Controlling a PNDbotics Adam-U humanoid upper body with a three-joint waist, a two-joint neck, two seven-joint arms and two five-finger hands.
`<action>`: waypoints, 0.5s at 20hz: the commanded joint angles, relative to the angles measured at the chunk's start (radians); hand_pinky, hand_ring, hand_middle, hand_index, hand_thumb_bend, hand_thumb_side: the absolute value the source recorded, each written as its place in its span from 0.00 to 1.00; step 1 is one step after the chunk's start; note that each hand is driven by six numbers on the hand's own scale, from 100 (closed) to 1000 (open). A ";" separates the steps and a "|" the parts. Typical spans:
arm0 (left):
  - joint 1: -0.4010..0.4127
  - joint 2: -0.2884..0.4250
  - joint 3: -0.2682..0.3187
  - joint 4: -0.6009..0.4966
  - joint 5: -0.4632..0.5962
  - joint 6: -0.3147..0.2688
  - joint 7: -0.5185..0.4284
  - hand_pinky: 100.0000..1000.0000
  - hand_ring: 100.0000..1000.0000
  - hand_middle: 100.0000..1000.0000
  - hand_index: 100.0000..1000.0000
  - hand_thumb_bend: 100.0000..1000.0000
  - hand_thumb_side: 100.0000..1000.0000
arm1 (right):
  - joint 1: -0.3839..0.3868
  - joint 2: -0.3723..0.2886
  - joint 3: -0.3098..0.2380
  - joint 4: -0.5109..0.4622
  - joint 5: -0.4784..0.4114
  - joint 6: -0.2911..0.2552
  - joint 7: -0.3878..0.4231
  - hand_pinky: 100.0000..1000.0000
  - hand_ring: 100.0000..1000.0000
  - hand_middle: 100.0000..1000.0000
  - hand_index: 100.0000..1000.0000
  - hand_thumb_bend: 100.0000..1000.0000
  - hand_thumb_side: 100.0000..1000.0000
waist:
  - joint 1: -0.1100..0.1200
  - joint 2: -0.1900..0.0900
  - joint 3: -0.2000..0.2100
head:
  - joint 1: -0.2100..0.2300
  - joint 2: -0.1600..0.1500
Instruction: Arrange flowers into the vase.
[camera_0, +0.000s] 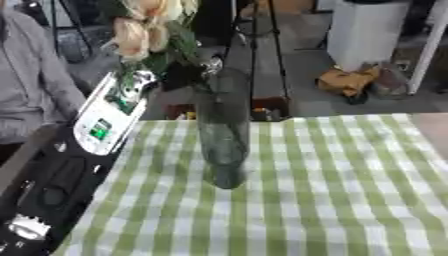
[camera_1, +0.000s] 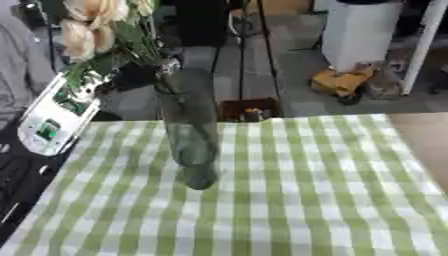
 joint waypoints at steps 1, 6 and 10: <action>-0.023 0.041 0.008 -0.011 0.000 0.005 -0.024 0.74 1.00 1.00 1.00 0.16 0.81 | -0.006 -0.006 0.002 -0.015 0.004 0.003 -0.001 0.61 0.72 0.69 0.76 0.00 0.80 | 0.000 -0.033 0.003 | -0.002 0.001; -0.029 0.055 0.005 -0.011 -0.021 0.018 -0.074 0.77 1.00 1.00 1.00 0.29 0.81 | -0.002 -0.006 0.003 -0.015 0.004 0.004 -0.002 0.61 0.72 0.69 0.76 0.00 0.80 | 0.007 -0.040 0.007 | -0.004 0.005; -0.030 0.064 0.002 -0.003 -0.054 0.046 -0.153 0.79 1.00 1.00 1.00 0.33 0.79 | 0.000 -0.005 0.005 -0.015 0.003 0.006 -0.002 0.62 0.71 0.69 0.76 0.00 0.80 | 0.011 -0.044 0.011 | -0.006 0.007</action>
